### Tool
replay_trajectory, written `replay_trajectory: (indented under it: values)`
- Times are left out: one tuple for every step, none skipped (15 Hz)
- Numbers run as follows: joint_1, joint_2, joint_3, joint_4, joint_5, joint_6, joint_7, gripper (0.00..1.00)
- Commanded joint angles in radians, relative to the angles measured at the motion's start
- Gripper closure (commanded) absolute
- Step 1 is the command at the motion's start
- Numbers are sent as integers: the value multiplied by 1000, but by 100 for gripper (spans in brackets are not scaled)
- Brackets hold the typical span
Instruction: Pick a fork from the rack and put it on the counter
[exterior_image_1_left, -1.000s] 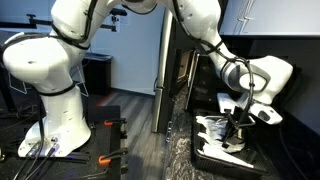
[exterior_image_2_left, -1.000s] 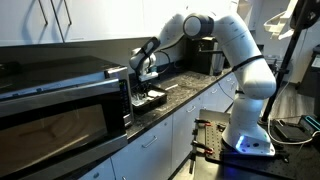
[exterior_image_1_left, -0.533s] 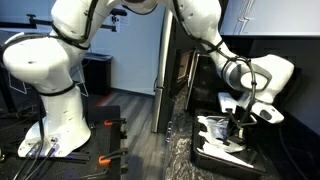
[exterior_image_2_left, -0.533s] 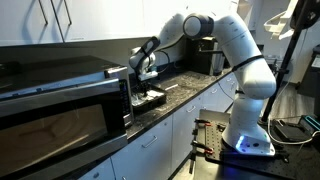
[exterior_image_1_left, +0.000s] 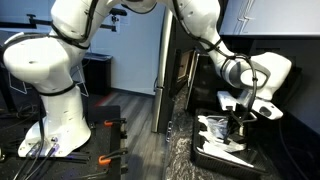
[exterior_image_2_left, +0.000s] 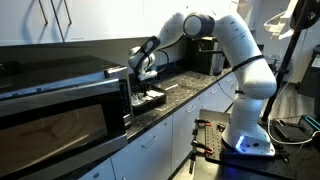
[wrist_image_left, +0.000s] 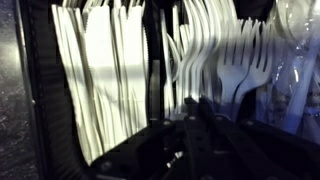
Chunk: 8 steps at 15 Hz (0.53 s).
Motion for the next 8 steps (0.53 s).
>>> replay_trajectory:
  values:
    - [34,-81,-14,-65,-41,-13,34,98]
    - [39,-94,-17,-77,-52,-13,39,98]
    - [43,-101,-17,-80,-58,-13,42,98]
    - [47,-114,-20,-93,-65,-11,45,98]
    - [50,-124,-22,-100,-74,-11,51,98]
    - [54,-131,-25,-105,-85,-10,63,98]
    - [54,-134,-25,-106,-89,-14,66,98]
    - [54,-136,-25,-107,-91,-14,69,98]
